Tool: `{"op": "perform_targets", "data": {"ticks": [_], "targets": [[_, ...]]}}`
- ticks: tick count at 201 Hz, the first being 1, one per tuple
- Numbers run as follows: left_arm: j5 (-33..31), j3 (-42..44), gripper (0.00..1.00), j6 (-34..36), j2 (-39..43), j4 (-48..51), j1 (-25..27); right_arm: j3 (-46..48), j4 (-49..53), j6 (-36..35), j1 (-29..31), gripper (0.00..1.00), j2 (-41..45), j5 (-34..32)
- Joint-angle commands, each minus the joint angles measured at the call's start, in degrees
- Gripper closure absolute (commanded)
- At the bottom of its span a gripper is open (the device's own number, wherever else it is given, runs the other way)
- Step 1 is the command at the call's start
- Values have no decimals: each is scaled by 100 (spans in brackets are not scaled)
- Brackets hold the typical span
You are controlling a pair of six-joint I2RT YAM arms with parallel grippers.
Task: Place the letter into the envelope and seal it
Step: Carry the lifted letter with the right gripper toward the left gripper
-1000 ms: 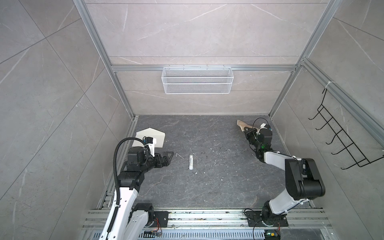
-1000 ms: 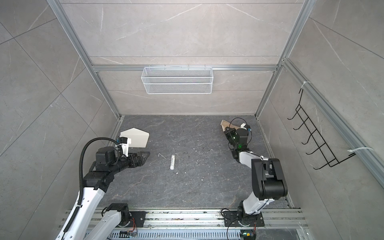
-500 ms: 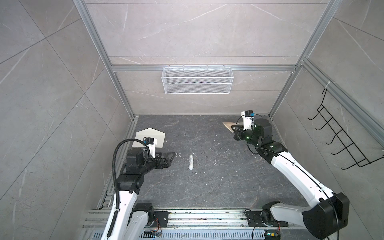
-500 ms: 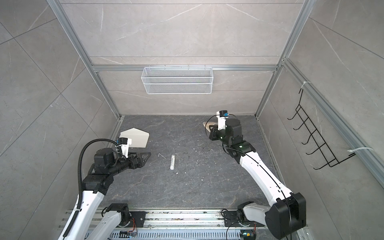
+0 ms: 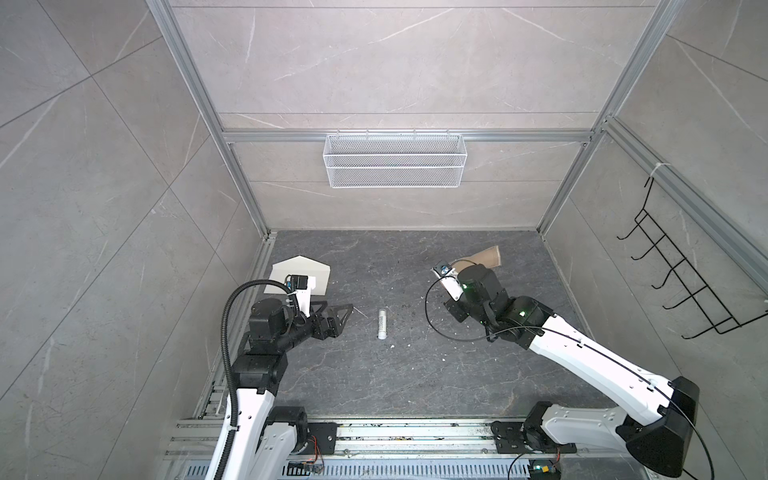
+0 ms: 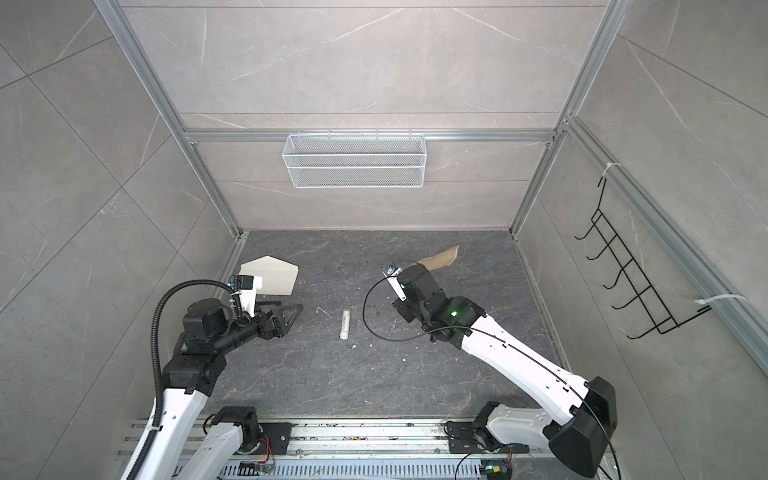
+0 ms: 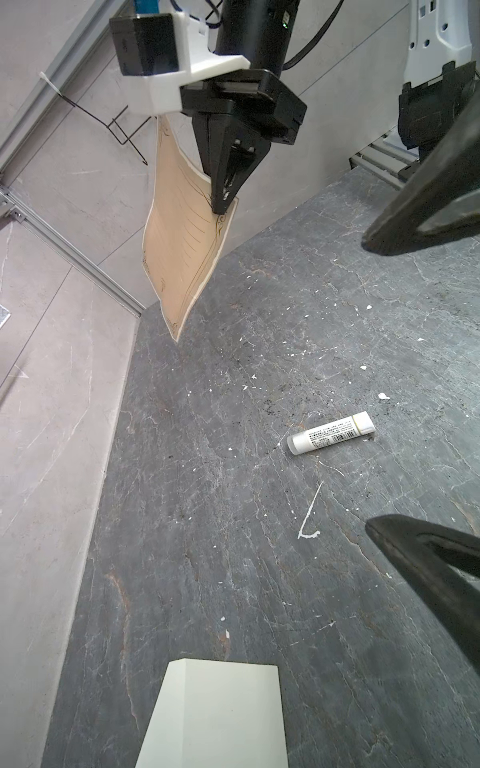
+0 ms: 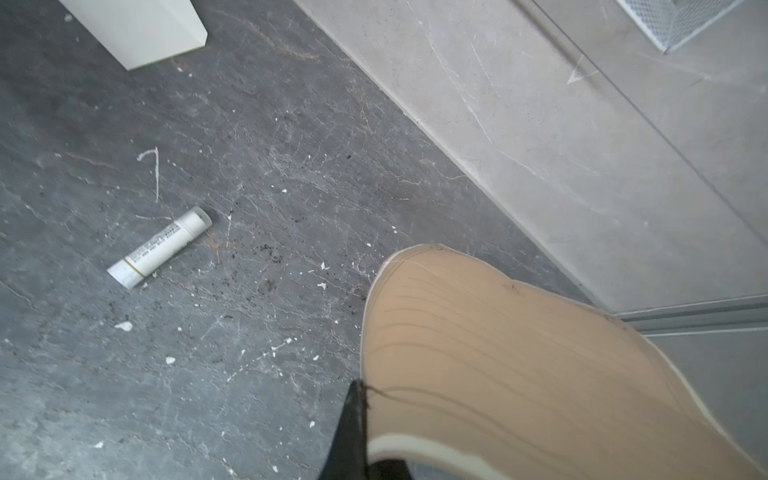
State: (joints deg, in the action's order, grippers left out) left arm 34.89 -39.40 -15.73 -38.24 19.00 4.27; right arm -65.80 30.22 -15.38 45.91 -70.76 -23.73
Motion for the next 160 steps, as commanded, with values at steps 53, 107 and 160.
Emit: {"op": "perform_targets", "data": {"ticks": [53, 107, 160], "targets": [[-1181, -6, 4, -113, -124, -433, 1570, 290, -156, -908, 801, 100, 442, -1468], [-1572, -86, 7, 238, -572, -583, 2491, 531, -182, -1177, 1325, 100, 750, -1880], [-1574, -68, 7, 614, -768, -931, 2810, 656, 37, -974, 1715, 100, 855, -1944]]}}
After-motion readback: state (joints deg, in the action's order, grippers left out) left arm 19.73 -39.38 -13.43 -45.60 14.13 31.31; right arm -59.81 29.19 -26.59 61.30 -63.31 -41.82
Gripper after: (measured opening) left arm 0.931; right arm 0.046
